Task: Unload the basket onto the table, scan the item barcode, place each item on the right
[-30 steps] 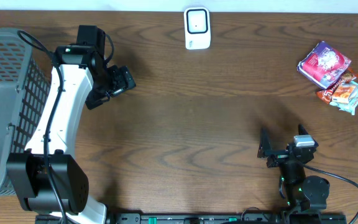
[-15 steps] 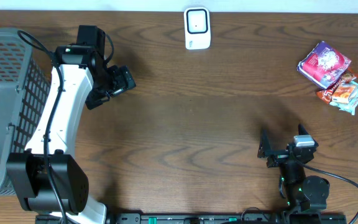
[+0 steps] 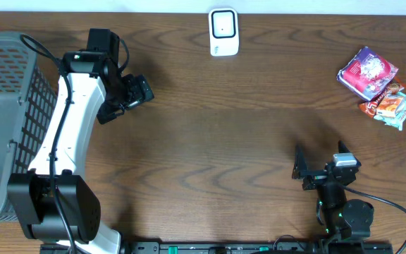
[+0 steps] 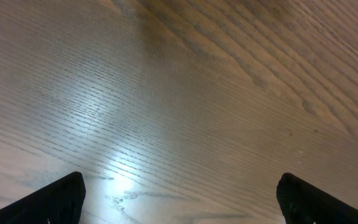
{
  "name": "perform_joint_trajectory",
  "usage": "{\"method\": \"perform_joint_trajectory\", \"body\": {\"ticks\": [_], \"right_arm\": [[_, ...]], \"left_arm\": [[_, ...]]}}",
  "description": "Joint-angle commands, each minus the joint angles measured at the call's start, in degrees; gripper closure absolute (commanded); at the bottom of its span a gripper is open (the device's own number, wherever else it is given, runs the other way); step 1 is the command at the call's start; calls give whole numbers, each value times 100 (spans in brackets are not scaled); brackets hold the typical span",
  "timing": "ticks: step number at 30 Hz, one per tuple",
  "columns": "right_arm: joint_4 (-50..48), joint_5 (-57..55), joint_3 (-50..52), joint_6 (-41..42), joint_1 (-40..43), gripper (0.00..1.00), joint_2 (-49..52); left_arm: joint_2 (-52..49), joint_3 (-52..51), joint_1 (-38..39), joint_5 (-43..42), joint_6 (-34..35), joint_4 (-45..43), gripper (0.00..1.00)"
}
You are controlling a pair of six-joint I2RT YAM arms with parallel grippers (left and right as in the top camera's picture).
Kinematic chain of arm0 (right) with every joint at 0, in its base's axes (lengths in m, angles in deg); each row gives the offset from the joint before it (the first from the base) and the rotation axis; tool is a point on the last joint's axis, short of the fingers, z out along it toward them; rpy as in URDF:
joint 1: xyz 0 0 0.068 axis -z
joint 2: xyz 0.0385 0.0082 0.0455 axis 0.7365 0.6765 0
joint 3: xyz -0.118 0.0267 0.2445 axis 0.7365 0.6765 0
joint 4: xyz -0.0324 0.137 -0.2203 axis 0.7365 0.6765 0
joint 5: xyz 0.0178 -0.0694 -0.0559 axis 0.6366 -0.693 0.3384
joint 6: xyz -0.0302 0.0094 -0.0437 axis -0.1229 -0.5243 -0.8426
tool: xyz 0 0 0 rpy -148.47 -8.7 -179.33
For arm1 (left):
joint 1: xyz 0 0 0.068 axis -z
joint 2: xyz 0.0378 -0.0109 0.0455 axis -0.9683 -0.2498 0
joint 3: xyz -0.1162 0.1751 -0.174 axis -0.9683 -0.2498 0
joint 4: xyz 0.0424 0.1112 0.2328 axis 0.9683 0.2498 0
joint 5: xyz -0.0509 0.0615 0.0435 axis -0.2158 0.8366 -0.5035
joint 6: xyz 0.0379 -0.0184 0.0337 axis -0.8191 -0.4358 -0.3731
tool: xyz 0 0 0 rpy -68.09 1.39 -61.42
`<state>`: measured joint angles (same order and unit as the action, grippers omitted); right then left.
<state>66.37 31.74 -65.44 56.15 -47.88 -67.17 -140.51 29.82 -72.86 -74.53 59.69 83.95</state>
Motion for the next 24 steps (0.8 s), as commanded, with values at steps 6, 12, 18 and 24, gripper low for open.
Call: {"method": "perform_joint_trajectory", "body": {"ticks": [6, 12, 18, 24], "right_arm": [[33, -50, 9, -74, -31, 1, -37], [33, -50, 9, -74, -31, 1, -37], [33, -50, 9, -74, -28, 1, -37], [33, -50, 9, -74, -31, 1, -37]], "left_arm": [[343, -155, -13, 81, -428, 278, 2], [1351, -1045, -15, 466, -426, -142, 2], [2671, -2417, -13, 461, -428, -1200, 2], [4179, -3832, -13, 459, -428, -2269, 2]]}}
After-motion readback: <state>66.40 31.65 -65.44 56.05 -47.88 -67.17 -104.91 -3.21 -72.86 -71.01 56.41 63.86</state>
